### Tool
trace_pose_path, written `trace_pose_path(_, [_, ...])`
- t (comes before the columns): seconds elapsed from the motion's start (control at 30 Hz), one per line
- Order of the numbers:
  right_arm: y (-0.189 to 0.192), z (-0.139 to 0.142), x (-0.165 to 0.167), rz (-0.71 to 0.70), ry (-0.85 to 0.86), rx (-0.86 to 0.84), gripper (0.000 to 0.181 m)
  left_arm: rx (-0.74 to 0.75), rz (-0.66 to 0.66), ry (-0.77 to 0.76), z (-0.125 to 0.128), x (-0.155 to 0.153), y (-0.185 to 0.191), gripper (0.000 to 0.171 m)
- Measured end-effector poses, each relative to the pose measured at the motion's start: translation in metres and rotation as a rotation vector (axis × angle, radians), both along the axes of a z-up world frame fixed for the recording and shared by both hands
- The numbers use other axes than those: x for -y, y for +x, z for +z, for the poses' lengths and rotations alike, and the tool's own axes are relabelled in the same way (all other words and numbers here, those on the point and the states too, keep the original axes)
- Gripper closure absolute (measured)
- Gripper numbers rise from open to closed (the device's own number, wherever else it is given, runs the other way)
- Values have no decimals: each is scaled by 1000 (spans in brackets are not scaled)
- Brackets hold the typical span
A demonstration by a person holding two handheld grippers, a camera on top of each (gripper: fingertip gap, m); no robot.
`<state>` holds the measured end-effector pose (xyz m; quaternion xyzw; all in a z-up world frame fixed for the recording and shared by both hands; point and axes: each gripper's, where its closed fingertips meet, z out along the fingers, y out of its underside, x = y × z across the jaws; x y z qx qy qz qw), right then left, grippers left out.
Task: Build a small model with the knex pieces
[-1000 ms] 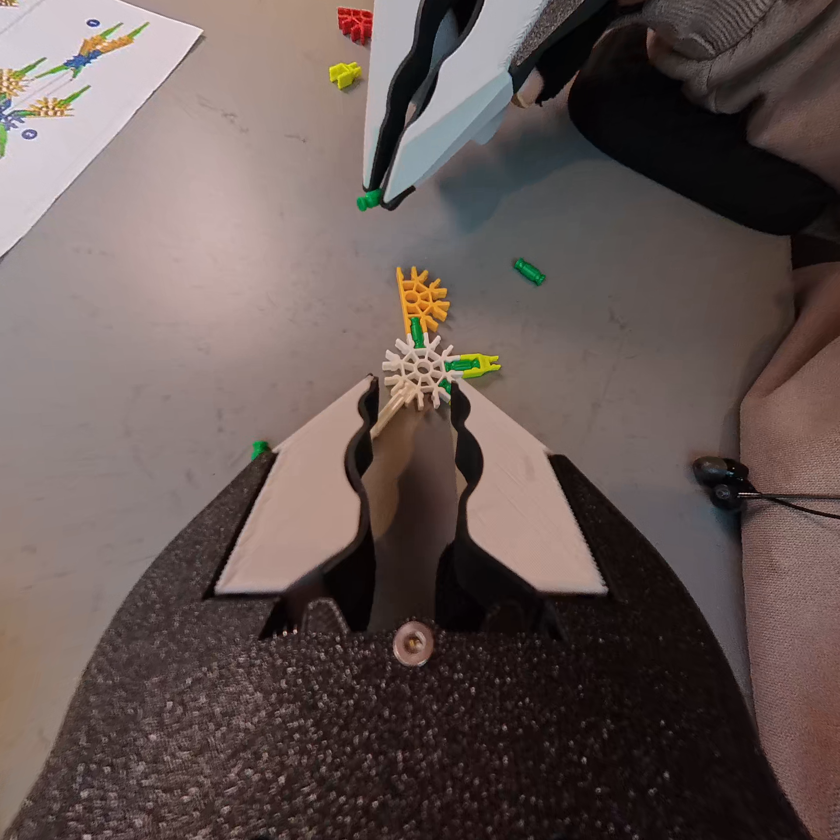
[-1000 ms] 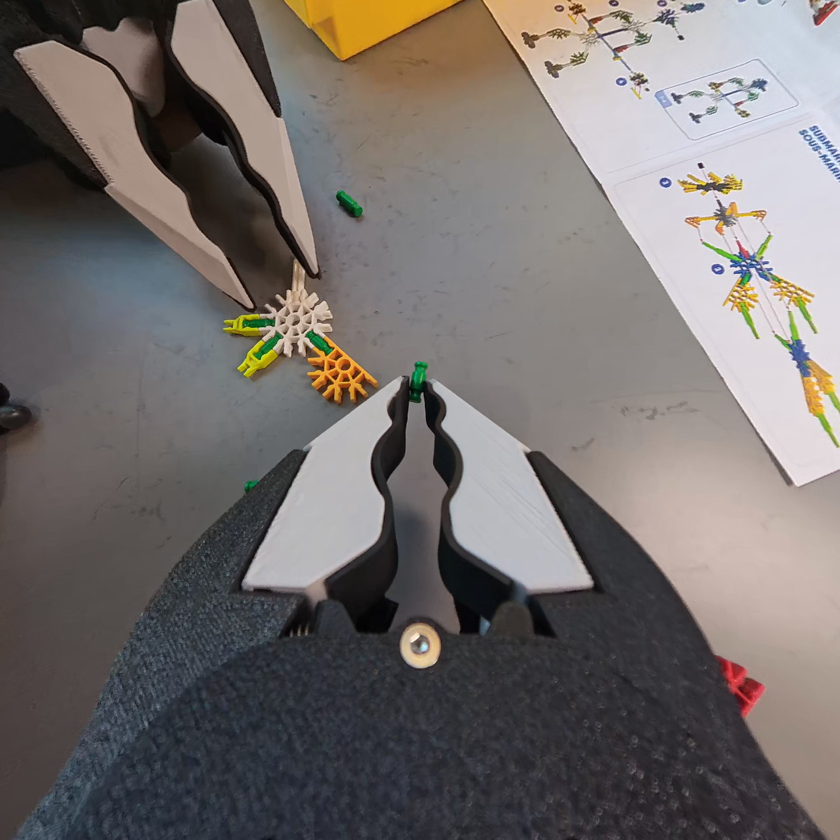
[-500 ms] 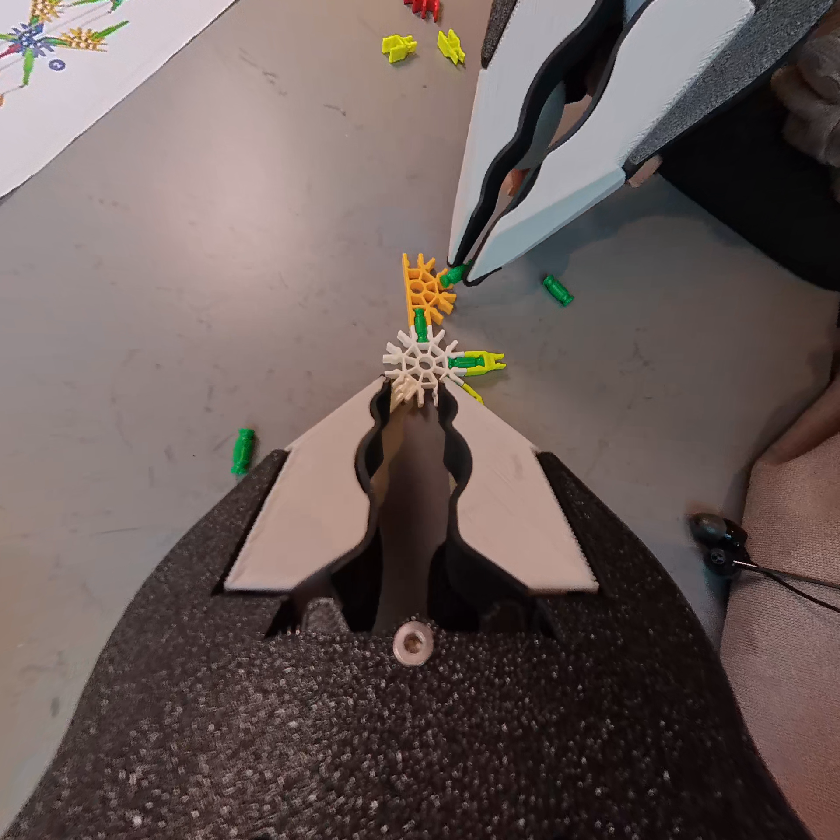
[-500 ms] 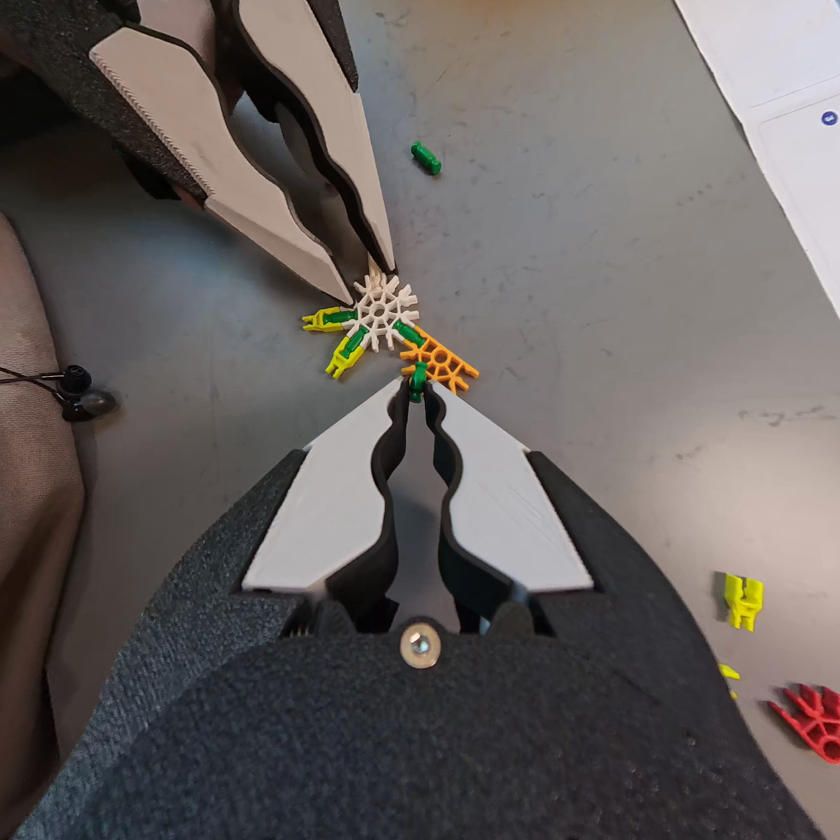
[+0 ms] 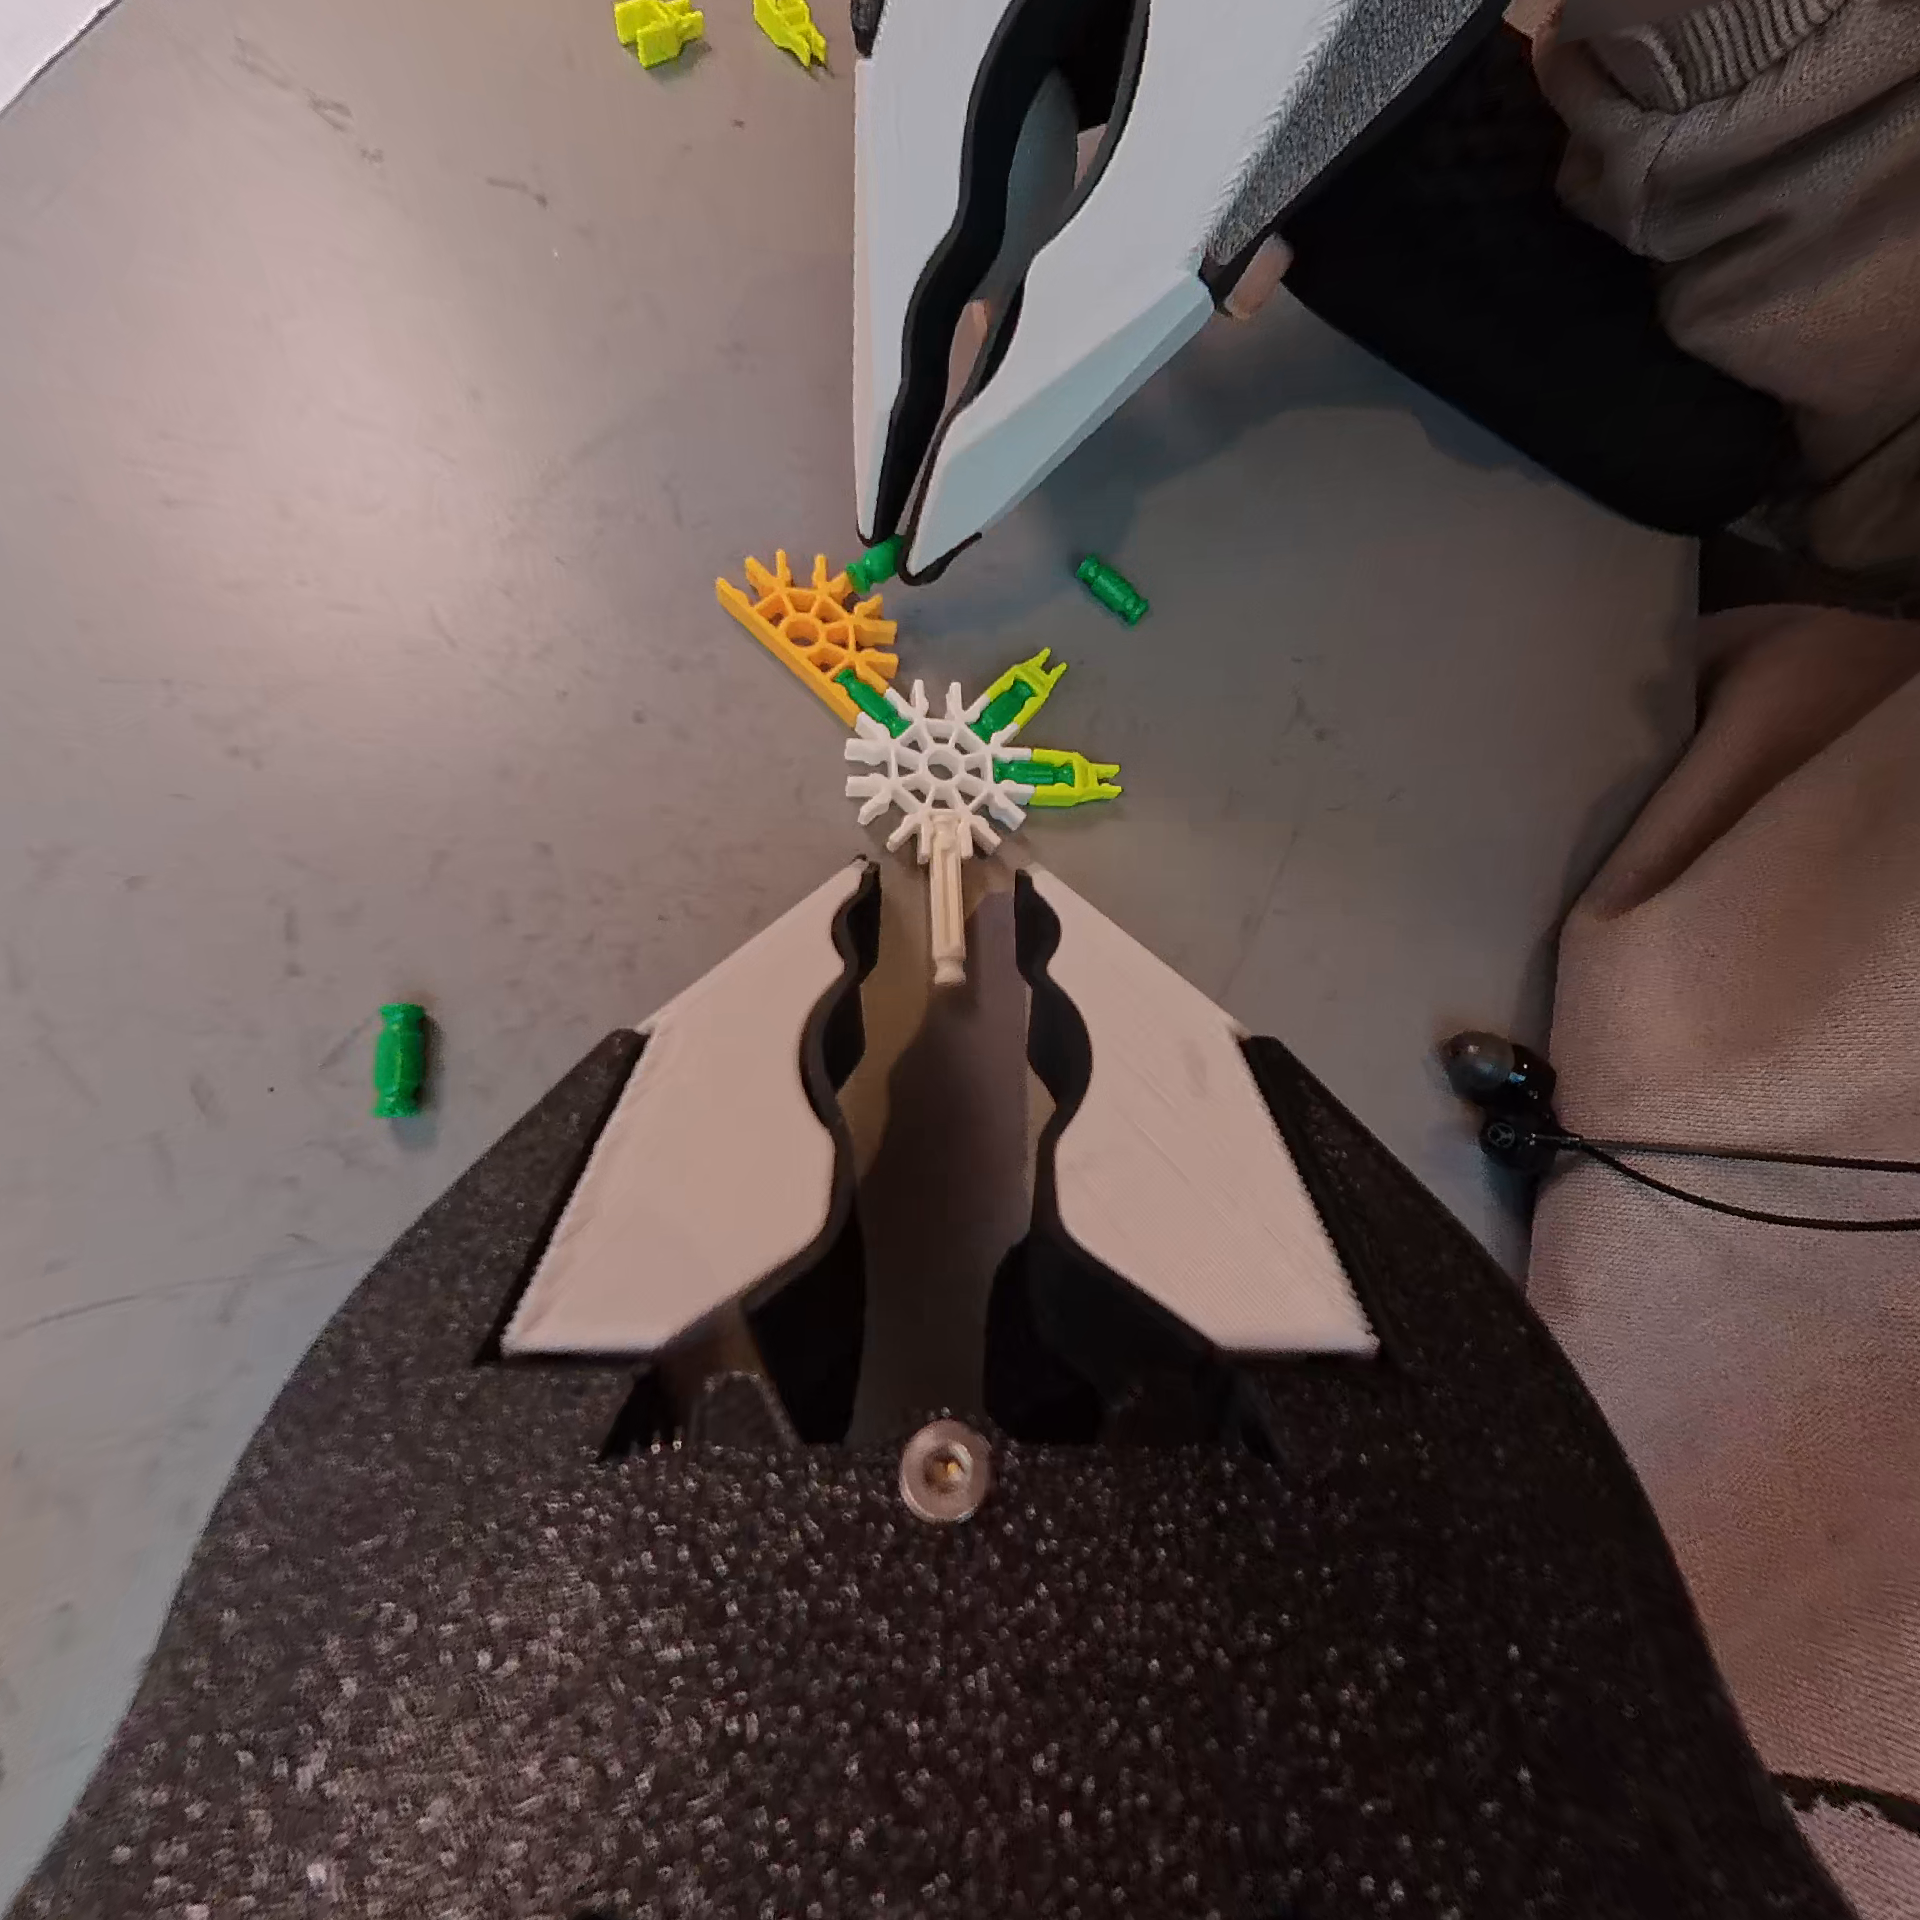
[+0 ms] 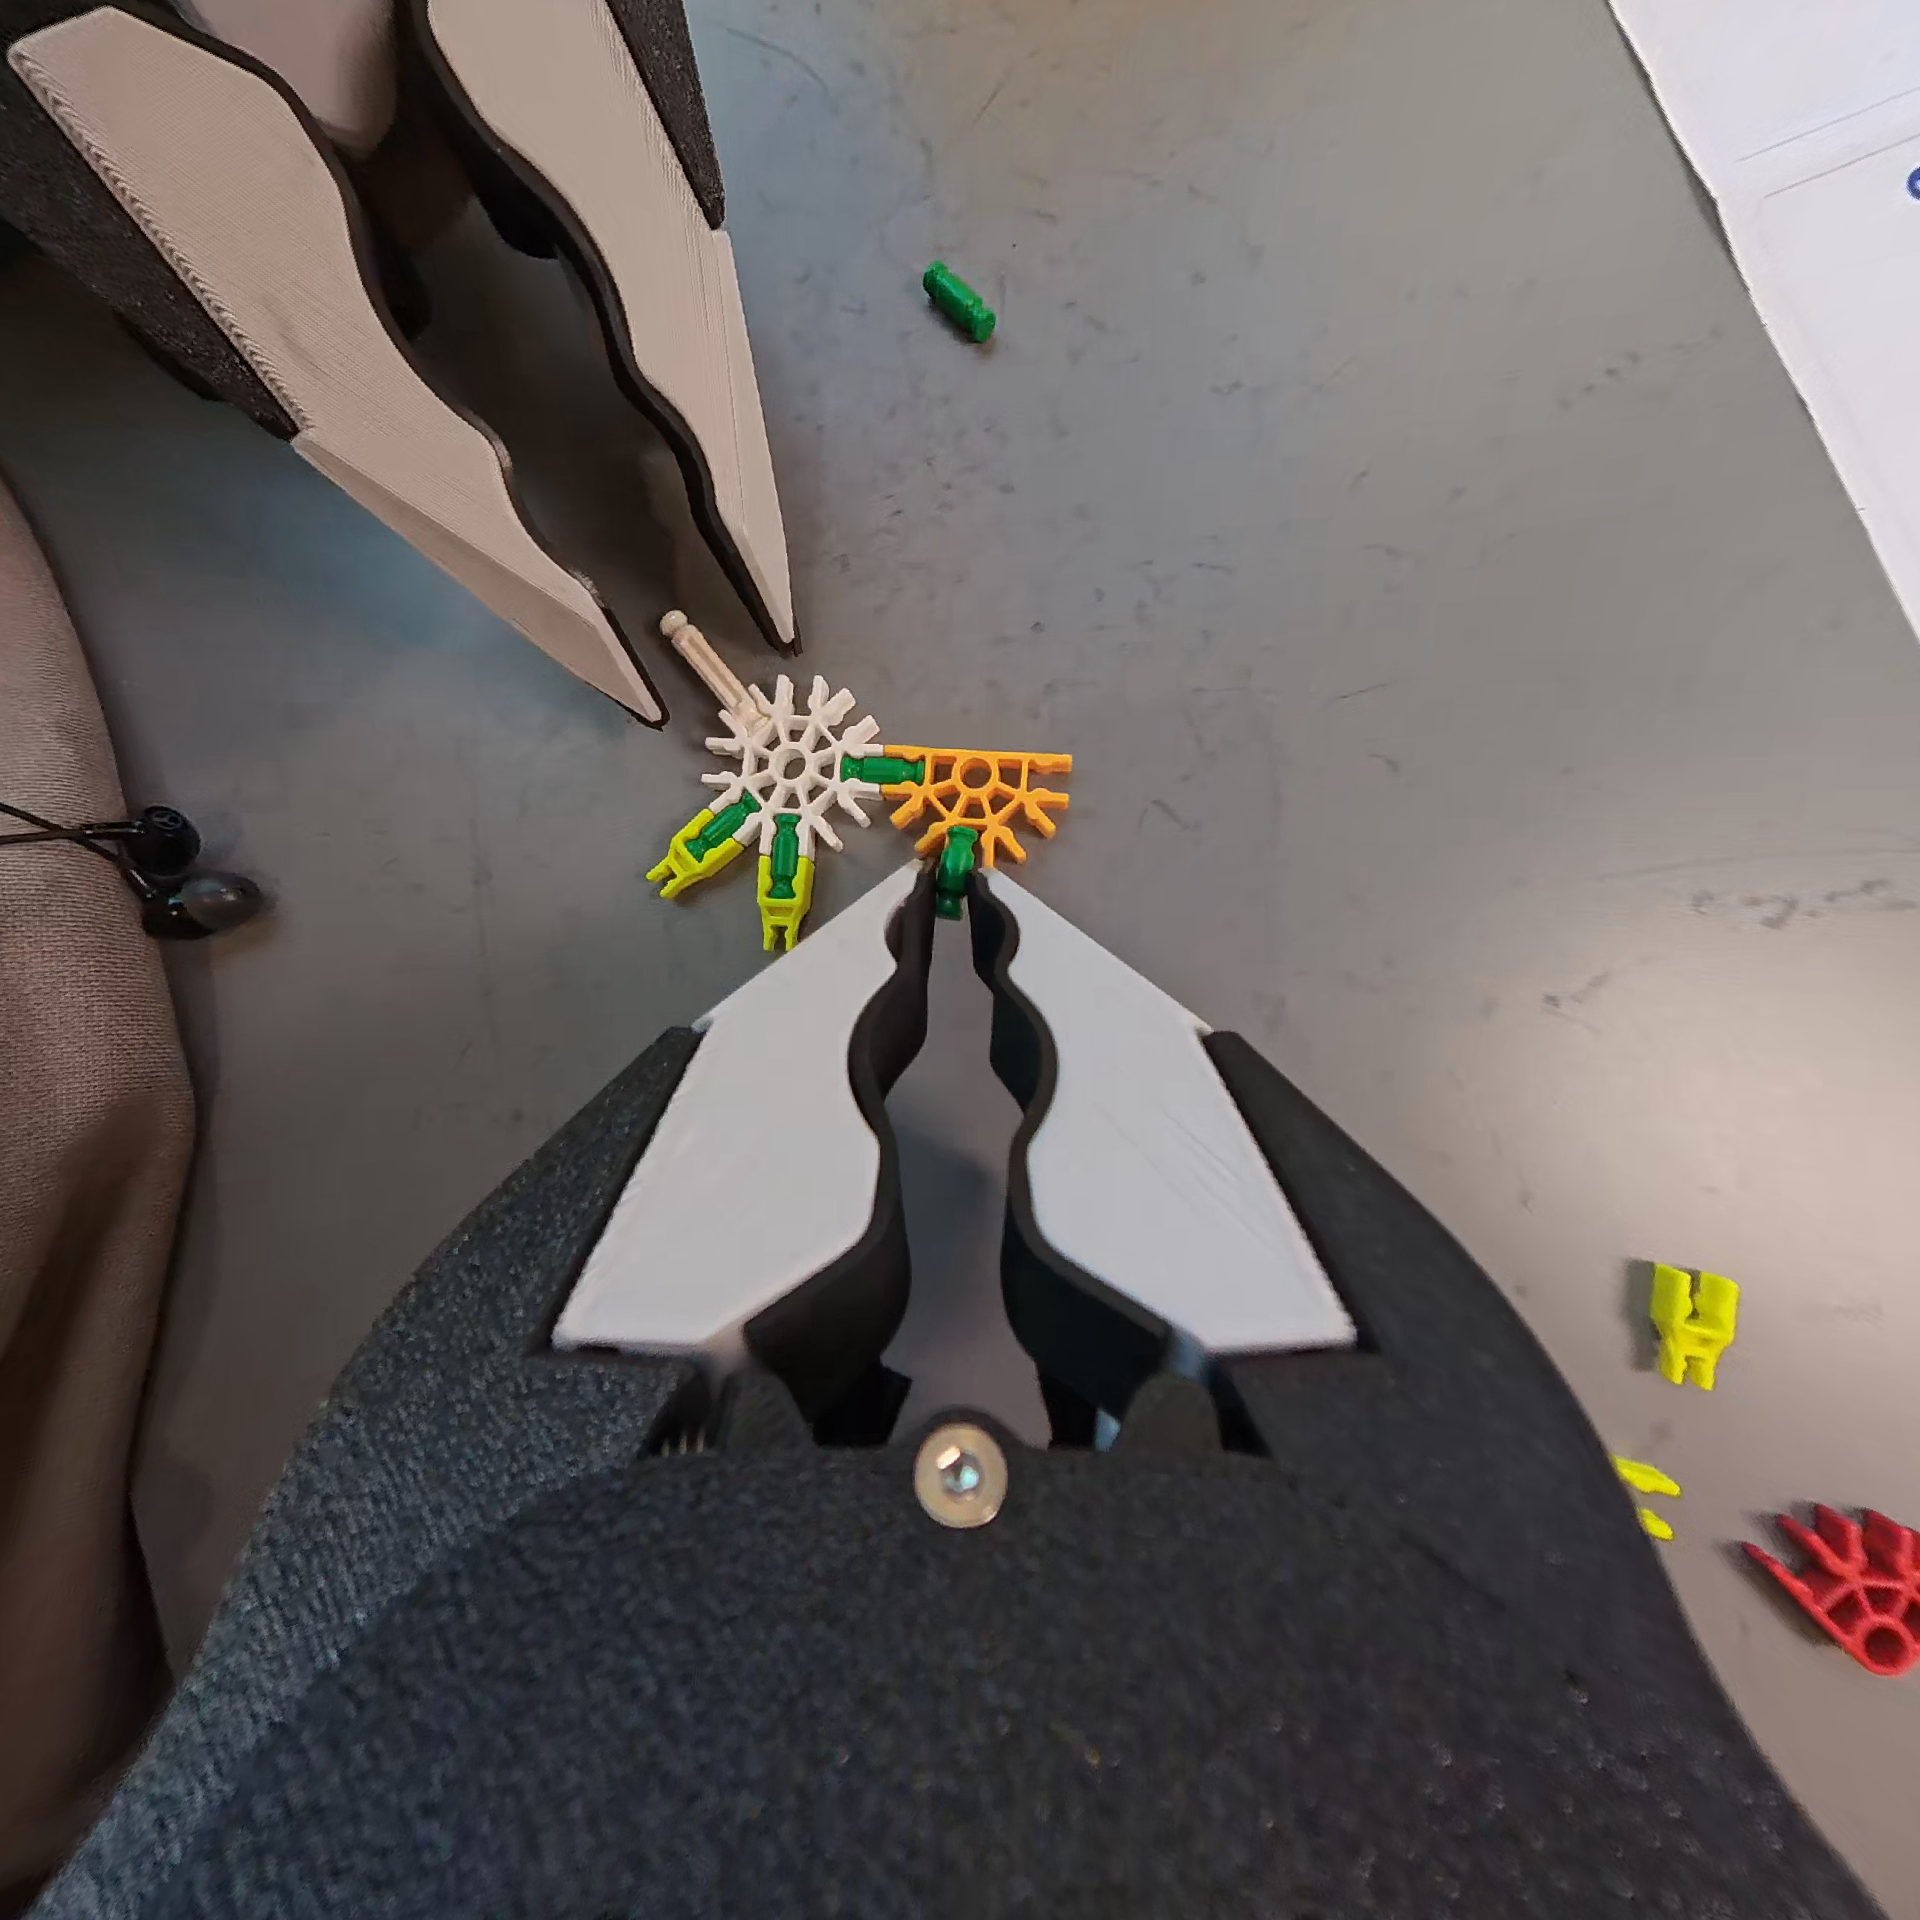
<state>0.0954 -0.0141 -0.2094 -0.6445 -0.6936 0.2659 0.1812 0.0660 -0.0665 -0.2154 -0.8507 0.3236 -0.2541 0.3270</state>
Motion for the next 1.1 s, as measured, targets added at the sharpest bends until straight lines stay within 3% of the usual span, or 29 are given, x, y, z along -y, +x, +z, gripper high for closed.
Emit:
trace_pose_path(0.8, [-5, -3, -4, 29, 46, -12, 172, -53, -9, 47, -4, -2, -2, 155])
trace_pose_path(1.1, [-11, -1, -2, 35, 28, -23, 181, -65, -5, 64, -5, -4, -3, 160])
